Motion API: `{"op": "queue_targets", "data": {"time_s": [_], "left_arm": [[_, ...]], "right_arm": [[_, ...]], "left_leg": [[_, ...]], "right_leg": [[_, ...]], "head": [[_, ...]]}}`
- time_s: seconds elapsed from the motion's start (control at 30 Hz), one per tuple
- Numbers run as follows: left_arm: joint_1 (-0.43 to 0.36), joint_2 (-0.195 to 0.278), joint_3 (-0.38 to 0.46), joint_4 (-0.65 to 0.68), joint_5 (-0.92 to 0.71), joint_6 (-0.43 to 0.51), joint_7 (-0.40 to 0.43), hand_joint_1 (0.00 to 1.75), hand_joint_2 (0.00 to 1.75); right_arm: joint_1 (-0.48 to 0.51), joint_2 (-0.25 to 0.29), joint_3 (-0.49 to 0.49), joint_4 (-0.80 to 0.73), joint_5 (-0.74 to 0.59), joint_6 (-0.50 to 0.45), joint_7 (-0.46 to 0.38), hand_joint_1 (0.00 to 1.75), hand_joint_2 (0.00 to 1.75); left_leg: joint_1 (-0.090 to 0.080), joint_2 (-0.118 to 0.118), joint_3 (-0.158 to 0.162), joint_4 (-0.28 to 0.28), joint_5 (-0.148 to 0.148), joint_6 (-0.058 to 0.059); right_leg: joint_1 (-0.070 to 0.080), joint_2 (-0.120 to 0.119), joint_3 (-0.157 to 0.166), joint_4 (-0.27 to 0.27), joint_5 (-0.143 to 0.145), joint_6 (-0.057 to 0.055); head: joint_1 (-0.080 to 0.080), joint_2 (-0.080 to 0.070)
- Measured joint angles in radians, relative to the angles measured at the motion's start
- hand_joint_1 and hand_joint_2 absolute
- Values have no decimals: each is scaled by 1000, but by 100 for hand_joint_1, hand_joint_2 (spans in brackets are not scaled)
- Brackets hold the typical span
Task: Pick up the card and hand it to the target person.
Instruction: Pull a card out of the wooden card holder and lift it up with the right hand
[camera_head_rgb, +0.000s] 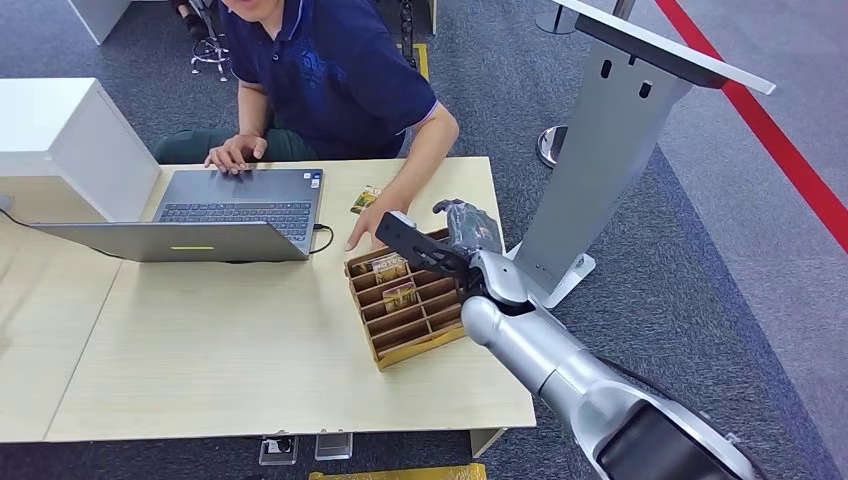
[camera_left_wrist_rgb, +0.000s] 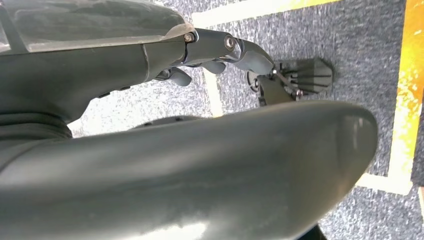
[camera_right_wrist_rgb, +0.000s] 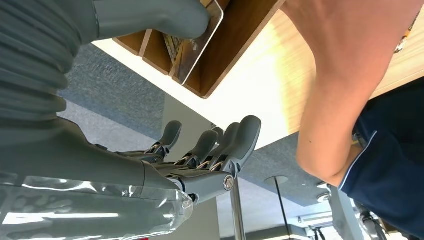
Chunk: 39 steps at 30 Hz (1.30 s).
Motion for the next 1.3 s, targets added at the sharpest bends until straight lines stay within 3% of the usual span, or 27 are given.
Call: {"op": "queue_targets", "data": {"time_s": [0.83,1.3], "left_arm": [[3,0,3,0,6,2,-1,0,0],[23,0,25,0,30,-1,-39,0,0]], "right_arm": [[14,-13,-4,-39,6,4,0,55,175],[68,-42,-10,-232,31,51,-38,58,175]], "left_leg": [[0,0,0,0,0,0],[0,1,0,0,0,0]], "right_leg": [[0,0,0,0,0,0],[0,1,0,0,0,0]], "head": [[0,0],[-1,0]]}}
